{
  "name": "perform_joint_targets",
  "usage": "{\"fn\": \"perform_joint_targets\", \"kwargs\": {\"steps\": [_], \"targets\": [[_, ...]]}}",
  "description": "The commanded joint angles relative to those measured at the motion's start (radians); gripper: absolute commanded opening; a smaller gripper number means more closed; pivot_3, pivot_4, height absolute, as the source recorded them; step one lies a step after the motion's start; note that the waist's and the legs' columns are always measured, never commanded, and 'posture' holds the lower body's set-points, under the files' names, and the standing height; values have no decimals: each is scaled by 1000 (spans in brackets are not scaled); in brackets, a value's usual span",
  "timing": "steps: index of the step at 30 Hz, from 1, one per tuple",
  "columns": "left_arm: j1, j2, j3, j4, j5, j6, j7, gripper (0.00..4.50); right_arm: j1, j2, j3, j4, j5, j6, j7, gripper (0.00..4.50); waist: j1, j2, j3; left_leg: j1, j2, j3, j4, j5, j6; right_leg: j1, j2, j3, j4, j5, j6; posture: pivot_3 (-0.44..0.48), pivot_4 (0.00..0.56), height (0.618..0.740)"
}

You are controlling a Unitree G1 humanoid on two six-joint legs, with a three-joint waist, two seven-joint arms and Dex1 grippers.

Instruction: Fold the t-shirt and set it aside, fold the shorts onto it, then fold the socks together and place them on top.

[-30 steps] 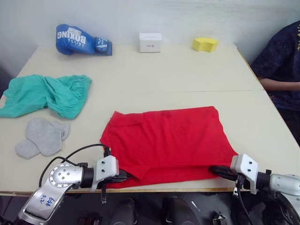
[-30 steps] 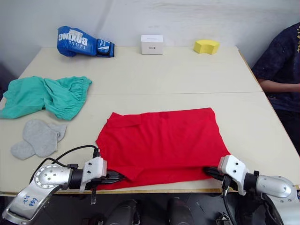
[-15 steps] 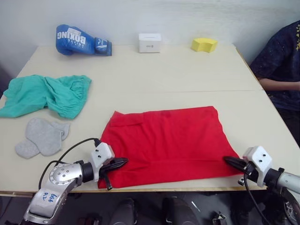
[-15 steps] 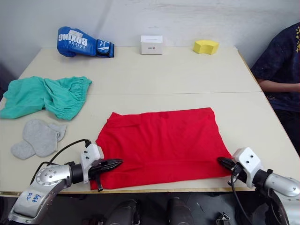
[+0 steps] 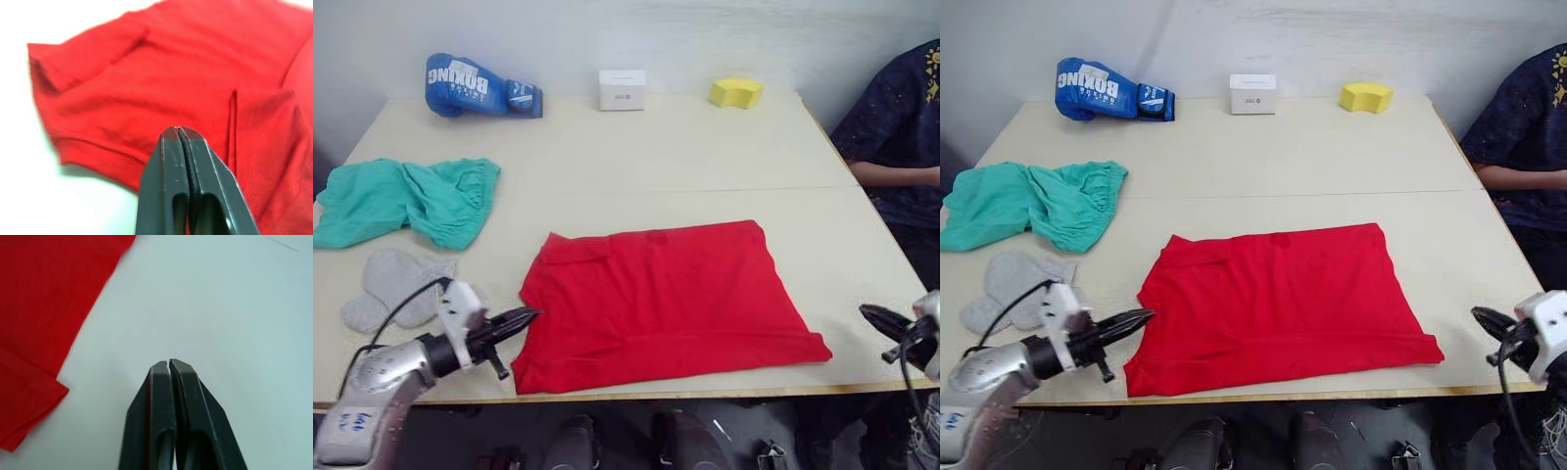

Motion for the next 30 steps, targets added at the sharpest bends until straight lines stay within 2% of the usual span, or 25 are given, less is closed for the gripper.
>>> {"fn": "perform_joint_targets", "kwargs": {"steps": [1,4,8,10,11,12,15,16,19,24,30], "targets": [[-61,71,71,53,-34,-18,-66,1232,-104,-83,61,16,32,58,98,1248,-3,1,0,0,0,0,1,0,0,0,0,0,1,-1,-1,0,150,740],[-142,114,63,136,-1,-67,-98,2147,-276,-144,199,101,-16,61,182,2242,-8,1,1,0,0,0,1,1,0,0,0,0,0,-4,-8,0,150,740],[-231,127,-5,212,53,-171,-161,3478,-564,-155,387,277,-100,67,262,3722,-14,2,1,0,-1,1,1,1,1,0,-1,0,-1,-3,-7,0,150,740],[-292,119,-41,251,57,-157,-160,4129,-735,-121,469,424,-162,32,279,4444,-15,3,2,-2,-1,2,0,0,0,-2,-1,0,-1,4,5,0,150,740],[-323,114,-58,271,66,-156,-153,4411,-815,-99,500,501,-187,23,282,4500,-16,3,2,-2,-1,2,0,-1,0,-3,-1,0,-1,4,5,0,150,740],[-353,107,-73,286,71,-149,-145,4461,-899,-72,528,589,-216,1,278,4500,-17,3,2,-2,-1,2,0,-1,-1,-3,0,0,-1,4,5,0,150,740],[-401,102,-112,309,90,-135,-133,4461,-1078,-5,591,820,-299,-58,264,4500,-18,3,2,-8,0,2,-1,0,-2,-10,0,-1,0,4,5,0,150,740],[-409,103,-122,310,92,-122,-129,4461,-1130,16,608,892,-324,-61,253,4500,-18,3,2,-13,0,3,0,3,-8,-15,0,-1,1,4,6,0,150,740],[-415,102,-136,309,100,-108,-119,4461,-1244,71,626,1052,-363,-64,235,4500,-17,3,2,-19,1,6,2,6,-9,-21,2,-1,4,5,7,0,150,740],[-383,99,-137,278,95,-94,-116,4461,-1358,156,591,1213,-372,-65,168,4500,-20,3,2,-21,1,9,5,6,-8,-22,2,-1,8,6,9,0,150,740],[-350,96,-133,230,87,-76,-103,4461,-1401,212,542,1278,-375,-20,124,4500,-17,3,2,-20,1,9,5,6,-8,-22,1,-1,9,6,9,0,150,740]]}}
